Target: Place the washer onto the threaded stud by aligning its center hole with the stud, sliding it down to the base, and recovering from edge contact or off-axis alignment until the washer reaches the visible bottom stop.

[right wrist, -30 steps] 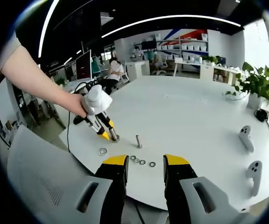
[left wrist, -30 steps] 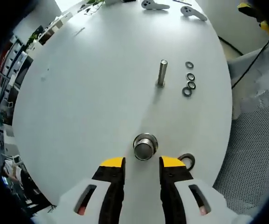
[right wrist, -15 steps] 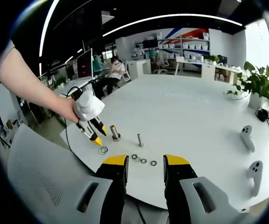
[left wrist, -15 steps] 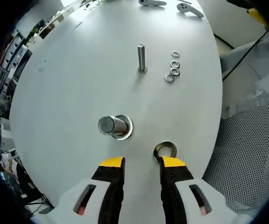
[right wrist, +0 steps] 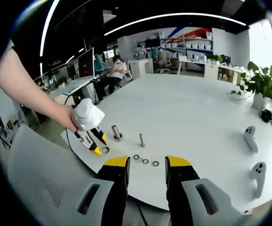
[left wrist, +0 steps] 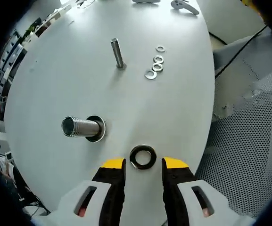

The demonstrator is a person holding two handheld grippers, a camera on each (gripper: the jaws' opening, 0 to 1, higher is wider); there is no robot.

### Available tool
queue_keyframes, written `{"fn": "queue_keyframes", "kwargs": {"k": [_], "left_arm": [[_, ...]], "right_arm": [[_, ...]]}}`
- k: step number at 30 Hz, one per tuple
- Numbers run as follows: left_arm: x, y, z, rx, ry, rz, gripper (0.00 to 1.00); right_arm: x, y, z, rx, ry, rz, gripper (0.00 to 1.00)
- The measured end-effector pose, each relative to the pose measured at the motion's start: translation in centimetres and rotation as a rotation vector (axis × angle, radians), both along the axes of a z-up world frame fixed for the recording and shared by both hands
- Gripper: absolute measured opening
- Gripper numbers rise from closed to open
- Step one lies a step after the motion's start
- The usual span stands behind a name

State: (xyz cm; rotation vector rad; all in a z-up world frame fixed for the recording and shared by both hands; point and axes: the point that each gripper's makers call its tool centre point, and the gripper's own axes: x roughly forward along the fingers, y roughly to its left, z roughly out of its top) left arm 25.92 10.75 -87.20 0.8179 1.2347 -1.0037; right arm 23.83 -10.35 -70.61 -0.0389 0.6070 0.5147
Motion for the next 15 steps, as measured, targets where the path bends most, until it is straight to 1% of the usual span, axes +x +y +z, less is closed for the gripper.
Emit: {"fn": "queue_keyframes", "kwargs": {"k": [2, 4, 6, 8, 10, 12, 15], "left_arm": [[-0.05, 0.03, -0.22, 0.0, 0.007, 0.007, 0.29], [0.13, 0.14, -0.23, 0.004, -0.003, 0.005, 0.27], [0.19, 0.15, -0.25, 0.005, 0.0, 0.007, 0.27], [0.14, 0.2, -0.28, 0.011, -0.006, -0.005, 0.27], [0.12, 0.17, -0.41, 0.026, -0.024, -0.027, 0.26], [0.17, 0.2, -0.37, 0.037, -0.027, 0.006, 0.26], [0.09, 0.03, -0.37, 0.019, -0.036, 0.032, 0.23]], "right_arm": [[-0.01, 0.01, -0.04, 0.0, 0.001, 0.002, 0.32], [0.0, -0.01, -0.05, 0.0, 0.0, 0.001, 0.32], [0.0, -0.05, 0.04, 0.002, -0.002, -0.003, 0.32], [-0.02, -0.12, 0.03, 0.004, -0.003, -0.006, 0.32], [-0.05, -0.1, 0.03, 0.003, -0.004, -0.005, 0.32], [-0.04, -0.06, 0.03, 0.0, -0.006, -0.002, 0.32], [-0.07, -0.04, 0.05, 0.0, -0.006, -0.001, 0.32]]}}
